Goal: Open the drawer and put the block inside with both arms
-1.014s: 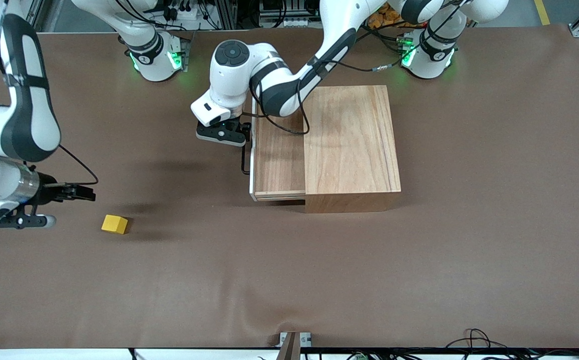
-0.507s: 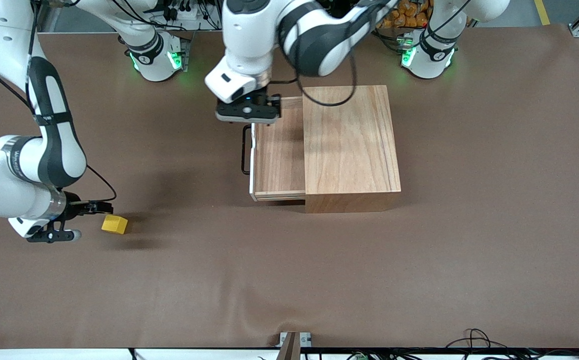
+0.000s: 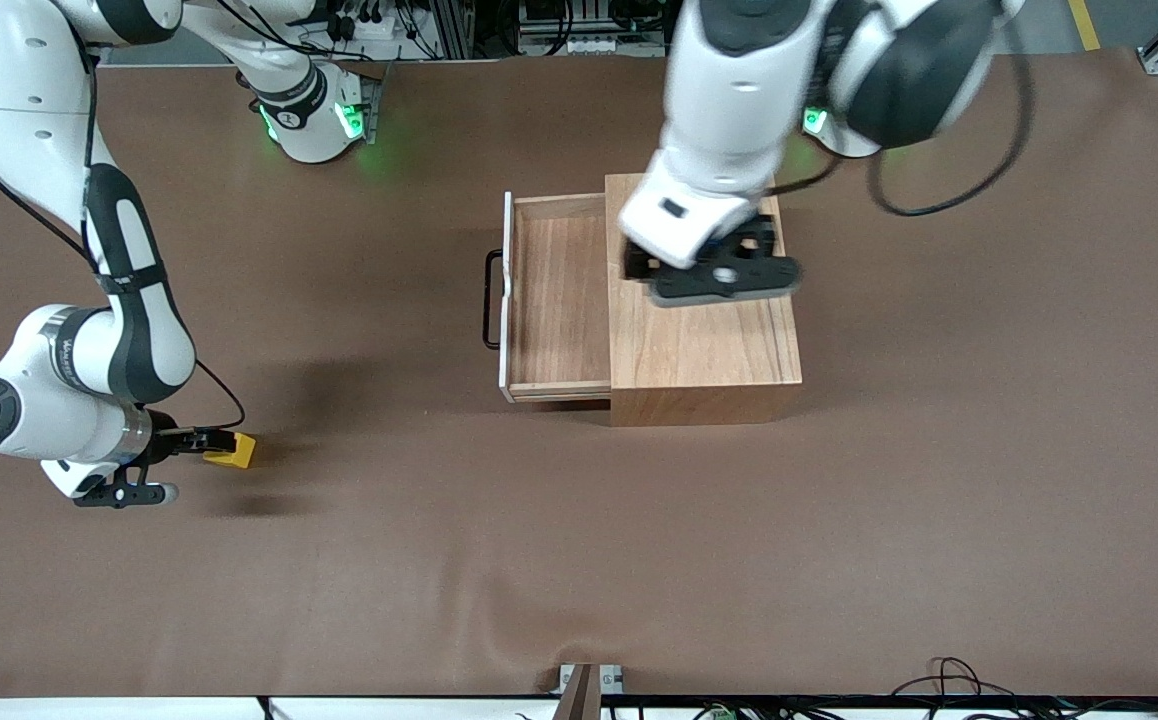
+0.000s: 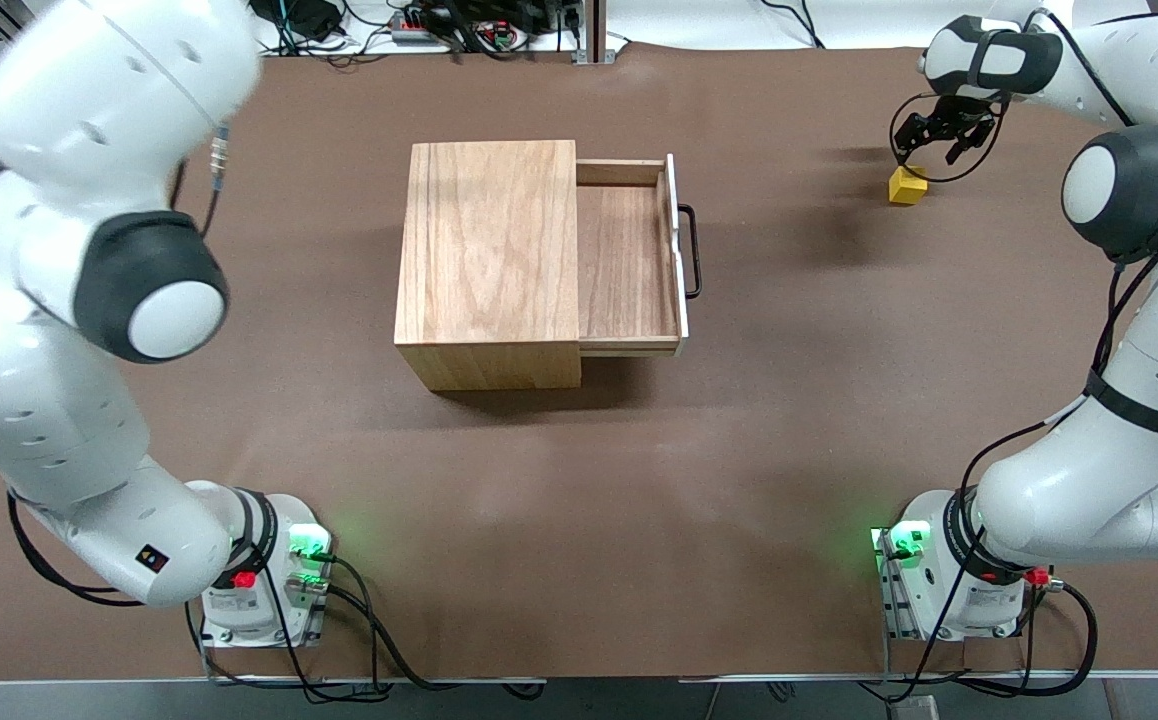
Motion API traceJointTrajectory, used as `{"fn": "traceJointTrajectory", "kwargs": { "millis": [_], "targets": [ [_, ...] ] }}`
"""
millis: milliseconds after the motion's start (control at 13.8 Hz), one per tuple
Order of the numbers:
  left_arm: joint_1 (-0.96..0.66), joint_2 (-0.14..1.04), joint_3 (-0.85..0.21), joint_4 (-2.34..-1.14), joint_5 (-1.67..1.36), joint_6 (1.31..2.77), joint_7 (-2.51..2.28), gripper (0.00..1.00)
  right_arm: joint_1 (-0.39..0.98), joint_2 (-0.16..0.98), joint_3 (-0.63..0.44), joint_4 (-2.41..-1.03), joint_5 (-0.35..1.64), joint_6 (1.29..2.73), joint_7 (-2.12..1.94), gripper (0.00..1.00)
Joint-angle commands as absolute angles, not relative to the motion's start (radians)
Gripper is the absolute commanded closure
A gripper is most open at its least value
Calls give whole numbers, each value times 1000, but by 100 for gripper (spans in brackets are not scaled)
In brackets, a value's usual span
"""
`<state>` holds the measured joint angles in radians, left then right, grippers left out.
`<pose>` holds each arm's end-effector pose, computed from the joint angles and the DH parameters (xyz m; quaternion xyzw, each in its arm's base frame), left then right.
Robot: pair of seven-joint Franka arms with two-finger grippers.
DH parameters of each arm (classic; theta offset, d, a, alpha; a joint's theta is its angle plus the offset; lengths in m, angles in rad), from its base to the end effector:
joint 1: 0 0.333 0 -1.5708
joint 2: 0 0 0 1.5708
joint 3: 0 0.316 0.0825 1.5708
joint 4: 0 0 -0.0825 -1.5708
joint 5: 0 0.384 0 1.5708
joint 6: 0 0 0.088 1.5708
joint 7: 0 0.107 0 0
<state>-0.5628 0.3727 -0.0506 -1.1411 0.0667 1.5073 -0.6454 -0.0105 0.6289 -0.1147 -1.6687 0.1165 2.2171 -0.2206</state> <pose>0.5462 -0.3667 0.5943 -0.9995 -0.0197 -0.0117 0.0213 0.6701 -0.0724 0.2350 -0.9990 -0.0204 0.0350 0.0173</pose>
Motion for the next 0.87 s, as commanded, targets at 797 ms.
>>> {"fn": "traceJointTrajectory", "kwargs": {
  "millis": [797],
  "targets": [
    [1,40,-67,-1486,55,1491,-55,0,-15,699,-106,-1660,221,2217,-258,36]
  ]
}}
